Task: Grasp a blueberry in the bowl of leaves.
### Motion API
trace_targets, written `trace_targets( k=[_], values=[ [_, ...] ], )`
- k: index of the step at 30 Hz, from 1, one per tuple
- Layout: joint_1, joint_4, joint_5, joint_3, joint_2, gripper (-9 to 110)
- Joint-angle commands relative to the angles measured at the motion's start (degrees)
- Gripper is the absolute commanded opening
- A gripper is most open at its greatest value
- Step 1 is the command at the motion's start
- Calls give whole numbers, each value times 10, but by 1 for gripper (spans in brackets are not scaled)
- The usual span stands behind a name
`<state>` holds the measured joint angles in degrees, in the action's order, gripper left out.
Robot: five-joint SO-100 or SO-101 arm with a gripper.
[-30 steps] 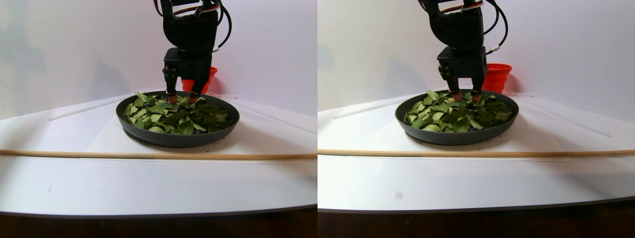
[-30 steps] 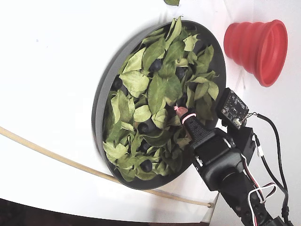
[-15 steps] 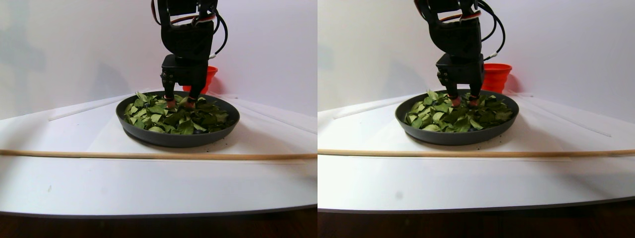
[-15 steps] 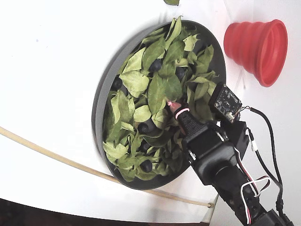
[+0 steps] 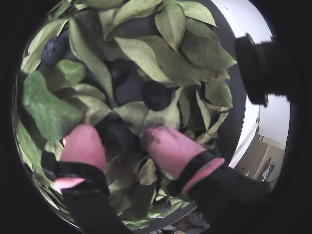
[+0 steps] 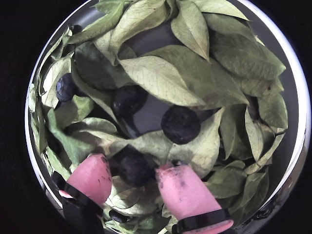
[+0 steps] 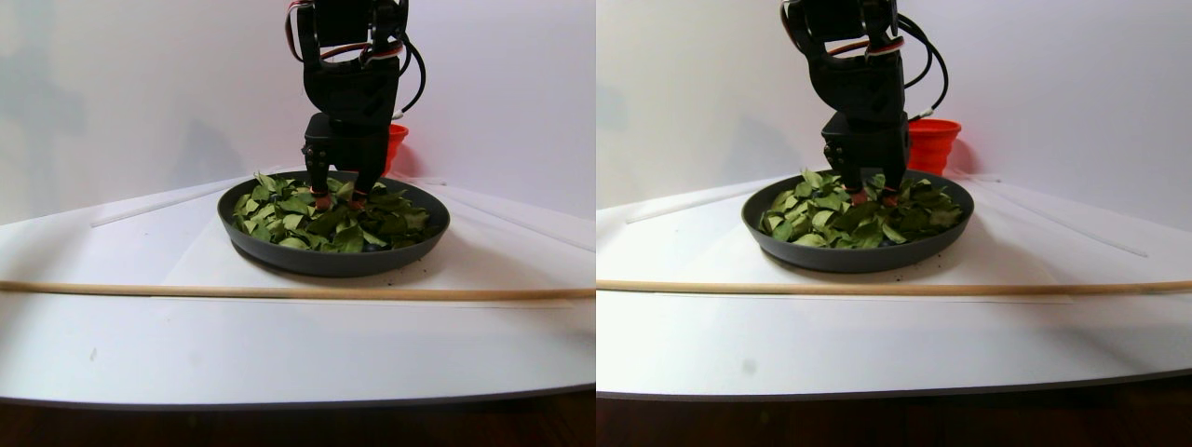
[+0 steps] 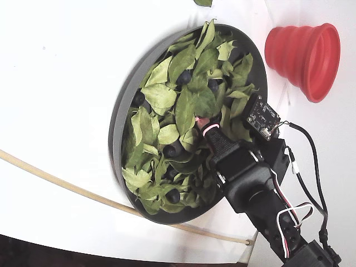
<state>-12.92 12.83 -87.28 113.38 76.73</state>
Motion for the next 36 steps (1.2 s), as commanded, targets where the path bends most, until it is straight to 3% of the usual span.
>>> trace_targets(
  k=[1,36],
  values=[
    [-2,11,-2,-28,10,17],
    [-1,42,-12,-1,2,10]
  ],
)
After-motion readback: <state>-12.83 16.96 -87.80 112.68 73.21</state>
